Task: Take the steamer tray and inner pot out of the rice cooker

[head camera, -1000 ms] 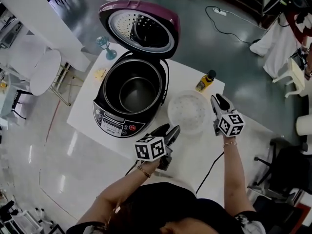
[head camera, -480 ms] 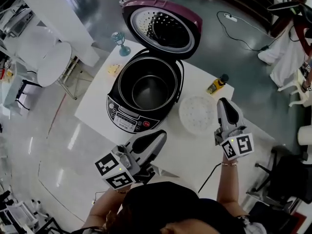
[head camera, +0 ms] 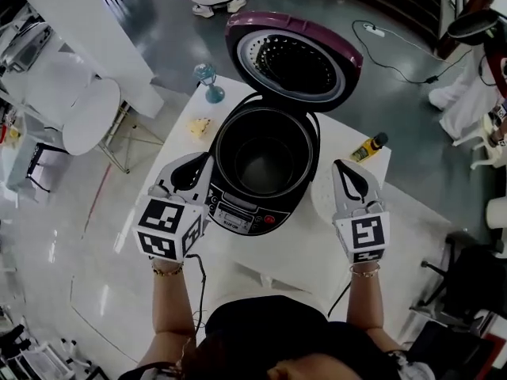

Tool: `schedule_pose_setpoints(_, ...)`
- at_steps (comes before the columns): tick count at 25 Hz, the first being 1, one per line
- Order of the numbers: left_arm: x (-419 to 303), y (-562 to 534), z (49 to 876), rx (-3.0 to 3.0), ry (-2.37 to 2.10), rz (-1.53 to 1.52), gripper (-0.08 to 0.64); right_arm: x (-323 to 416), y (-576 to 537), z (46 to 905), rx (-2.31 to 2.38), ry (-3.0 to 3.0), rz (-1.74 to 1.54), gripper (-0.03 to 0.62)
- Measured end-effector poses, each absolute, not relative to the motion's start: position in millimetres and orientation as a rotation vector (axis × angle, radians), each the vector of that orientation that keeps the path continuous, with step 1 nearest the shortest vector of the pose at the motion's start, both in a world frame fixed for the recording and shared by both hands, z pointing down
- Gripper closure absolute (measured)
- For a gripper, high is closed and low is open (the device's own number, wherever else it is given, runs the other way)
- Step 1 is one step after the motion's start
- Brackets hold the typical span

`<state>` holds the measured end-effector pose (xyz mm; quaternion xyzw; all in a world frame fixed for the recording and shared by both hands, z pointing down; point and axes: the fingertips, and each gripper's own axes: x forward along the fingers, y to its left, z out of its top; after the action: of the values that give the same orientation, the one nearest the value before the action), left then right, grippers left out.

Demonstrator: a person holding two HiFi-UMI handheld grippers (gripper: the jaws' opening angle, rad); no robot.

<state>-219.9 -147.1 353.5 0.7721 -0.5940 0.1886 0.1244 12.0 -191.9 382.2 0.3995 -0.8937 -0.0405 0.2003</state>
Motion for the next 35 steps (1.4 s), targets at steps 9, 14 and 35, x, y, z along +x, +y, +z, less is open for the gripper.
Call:
schedule_pose_setpoints(9,-236.2,-211.3,421.0,2.253,-1.499,0.85,0.443,-44.5,-217.6,408.2,1.104,-2.283,-0.089,0.586)
schedule_pose_setpoints(14,-248.5,-234.8,444.4,2.251,-1.406,0.989,0.404,-46.6,-234.7,429.7,1.131,-2.161,-0.089,0.58)
schedule_pose_setpoints(35,-237.1,-276.0,506.5,2.178,-1.096,1.469,0.307,-52.0,-277.6,506.3,0.92,-1.724,-0.022,0.334)
